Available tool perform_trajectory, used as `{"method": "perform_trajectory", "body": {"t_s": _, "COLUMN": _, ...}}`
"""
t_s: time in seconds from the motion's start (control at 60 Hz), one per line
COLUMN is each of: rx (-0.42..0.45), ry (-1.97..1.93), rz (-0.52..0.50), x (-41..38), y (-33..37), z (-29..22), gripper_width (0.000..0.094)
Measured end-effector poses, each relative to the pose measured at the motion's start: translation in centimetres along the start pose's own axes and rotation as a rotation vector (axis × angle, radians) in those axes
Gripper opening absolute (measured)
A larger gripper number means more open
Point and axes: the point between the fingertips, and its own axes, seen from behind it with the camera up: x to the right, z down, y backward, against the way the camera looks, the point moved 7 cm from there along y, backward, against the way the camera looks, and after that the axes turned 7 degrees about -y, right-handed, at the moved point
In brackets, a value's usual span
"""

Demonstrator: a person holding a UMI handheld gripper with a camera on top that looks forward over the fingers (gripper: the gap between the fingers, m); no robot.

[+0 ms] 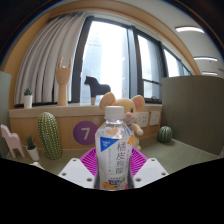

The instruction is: Pour water

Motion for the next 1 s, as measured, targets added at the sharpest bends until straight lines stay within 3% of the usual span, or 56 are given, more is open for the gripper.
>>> {"method": "perform_trajectory", "body": {"t_s": 0.117, "rx": 0.013, "ry": -0.024, "rz": -0.007, "x": 0.2, "y": 0.4, "z": 0.2, "gripper_width": 0.0385}}
{"method": "perform_trajectory", "body": {"t_s": 0.3, "rx": 0.009, "ry": -0.026, "rz": -0.028, "x": 0.2, "y": 0.8, "z": 0.5, "gripper_width": 0.0558}}
{"method": "perform_trajectory", "body": {"t_s": 0.383, "rx": -0.022, "ry": -0.031, "rz": -0.030, "x": 0.5, "y": 1.6, "z": 0.9, "gripper_width": 0.0695}}
{"method": "perform_trajectory", "body": {"t_s": 0.517, "rx": -0.055, "ry": -0.026, "rz": -0.014, "x": 1.3, "y": 4.5, "z": 1.6, "gripper_width": 0.0756}}
{"method": "perform_trajectory", "body": {"t_s": 0.683, "rx": -0.104, "ry": -0.006, "rz": -0.028, "x": 1.3, "y": 10.9, "z": 3.5, "gripper_width": 0.0752}}
{"method": "perform_trajectory", "body": {"t_s": 1.0, "rx": -0.122, "ry": 0.001, "rz": -0.191, "x": -2.3, "y": 24.4, "z": 2.9, "gripper_width": 0.0754}}
